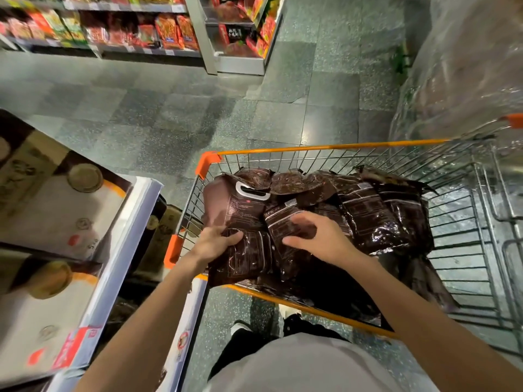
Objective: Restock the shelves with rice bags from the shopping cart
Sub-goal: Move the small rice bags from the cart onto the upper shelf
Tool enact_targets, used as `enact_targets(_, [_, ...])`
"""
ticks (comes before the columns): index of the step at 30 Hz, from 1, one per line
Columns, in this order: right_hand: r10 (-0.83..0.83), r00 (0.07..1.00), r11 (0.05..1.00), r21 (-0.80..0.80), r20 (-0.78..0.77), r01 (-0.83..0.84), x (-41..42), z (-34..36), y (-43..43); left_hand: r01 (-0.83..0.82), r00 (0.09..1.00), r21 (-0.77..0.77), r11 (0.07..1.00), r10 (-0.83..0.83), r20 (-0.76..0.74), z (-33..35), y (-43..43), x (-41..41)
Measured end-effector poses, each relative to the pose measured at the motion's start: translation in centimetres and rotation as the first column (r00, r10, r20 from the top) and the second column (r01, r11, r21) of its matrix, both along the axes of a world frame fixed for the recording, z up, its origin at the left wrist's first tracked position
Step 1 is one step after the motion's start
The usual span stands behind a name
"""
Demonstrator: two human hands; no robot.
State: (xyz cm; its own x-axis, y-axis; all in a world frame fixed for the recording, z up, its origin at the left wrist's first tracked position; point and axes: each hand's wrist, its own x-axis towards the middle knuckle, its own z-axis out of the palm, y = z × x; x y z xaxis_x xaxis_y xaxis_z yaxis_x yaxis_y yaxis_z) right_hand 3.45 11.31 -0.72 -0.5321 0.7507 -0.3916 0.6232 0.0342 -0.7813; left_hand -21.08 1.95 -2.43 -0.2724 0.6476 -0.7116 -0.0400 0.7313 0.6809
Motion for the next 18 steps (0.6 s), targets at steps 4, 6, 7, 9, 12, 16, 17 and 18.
enact_targets(4, [0.122, 0.99, 0.992, -0.029, -0.066, -0.124, -2.0, 0.5, -1.8, -0.078, 0.997, 0.072, 0.994, 0.079, -0.015, 1.3, -0.2, -0.8])
enact_targets(6, [0.129, 0.986, 0.991, -0.009, -0.101, -0.131, -3.1, 0.6, -2.7, -0.133, 0.991, 0.131, 0.982, 0.13, 0.027, 2.0, -0.4, -1.6])
enact_targets(7, [0.13, 0.985, 0.991, -0.001, -0.113, -0.13, -3.5, 0.6, -3.1, -0.171, 0.985, 0.161, 0.972, 0.164, 0.055, 2.3, -0.5, -2.0])
enact_targets(9, [0.118, 0.984, 0.993, 0.018, -0.132, -0.116, -4.5, 0.6, -4.2, -0.256, 0.964, 0.227, 0.94, 0.232, 0.129, 3.0, -1.0, -2.7])
enact_targets(12, [0.086, 0.988, 0.993, 0.095, -0.126, -0.074, -5.9, 0.9, -5.5, -0.369, 0.915, 0.232, 0.9, 0.308, 0.261, 3.2, -1.1, -3.5])
enact_targets(16, [-0.02, 0.995, 0.985, 0.167, -0.101, 0.037, -6.6, 1.9, -6.0, -0.356, 0.858, 0.103, 0.929, 0.281, 0.431, 3.7, -0.9, -3.3])
enact_targets(17, [-0.071, 0.992, 0.981, 0.17, -0.104, 0.088, -6.4, 2.1, -6.0, -0.348, 0.832, 0.069, 0.935, 0.274, 0.482, 3.9, -0.9, -3.0])
enact_targets(18, [-0.106, 0.988, 0.98, 0.157, -0.111, 0.122, -6.1, 2.2, -6.1, -0.356, 0.787, 0.042, 0.933, 0.276, 0.552, 4.3, -0.9, -2.7])
